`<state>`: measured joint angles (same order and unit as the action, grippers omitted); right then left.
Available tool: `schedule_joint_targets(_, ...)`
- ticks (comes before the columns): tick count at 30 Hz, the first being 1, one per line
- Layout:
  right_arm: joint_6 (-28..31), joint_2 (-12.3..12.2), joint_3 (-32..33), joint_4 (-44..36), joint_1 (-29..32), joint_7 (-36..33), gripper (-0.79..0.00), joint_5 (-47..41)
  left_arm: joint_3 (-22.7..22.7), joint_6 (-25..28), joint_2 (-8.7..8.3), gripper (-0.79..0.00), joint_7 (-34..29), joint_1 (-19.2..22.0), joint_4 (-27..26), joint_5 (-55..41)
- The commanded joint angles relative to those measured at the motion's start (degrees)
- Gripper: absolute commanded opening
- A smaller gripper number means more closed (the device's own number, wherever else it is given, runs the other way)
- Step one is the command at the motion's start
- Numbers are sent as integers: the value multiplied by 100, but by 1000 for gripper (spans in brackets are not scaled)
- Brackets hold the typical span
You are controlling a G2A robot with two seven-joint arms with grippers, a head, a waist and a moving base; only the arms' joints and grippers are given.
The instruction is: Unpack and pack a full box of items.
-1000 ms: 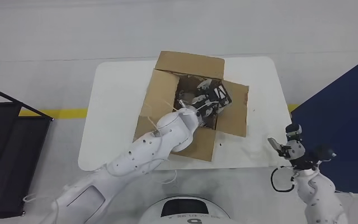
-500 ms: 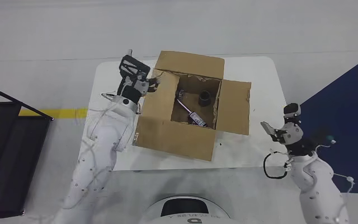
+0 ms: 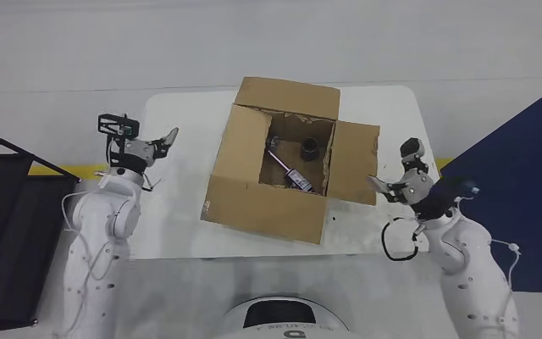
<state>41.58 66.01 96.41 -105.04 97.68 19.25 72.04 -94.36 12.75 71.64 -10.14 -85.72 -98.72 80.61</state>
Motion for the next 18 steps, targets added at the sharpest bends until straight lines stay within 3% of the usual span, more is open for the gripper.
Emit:
schedule_joint_targets(1, -57, 10, -433, -105, -532, -743, 0, 111, 112, 71, 2, 0, 17, 149, 350, 5)
schedule_joint_targets(10, -971, 200, -2625, 71, -2417, -3692, 0, 1580, 715, 369, 29, 0, 254, 457, 1225, 182)
schedule_joint_targets(18, -1857, 498, -4134, 990, -3410, -4679, 0, 2716, 1093, 289, 60, 0, 451, 522, 1500, 320)
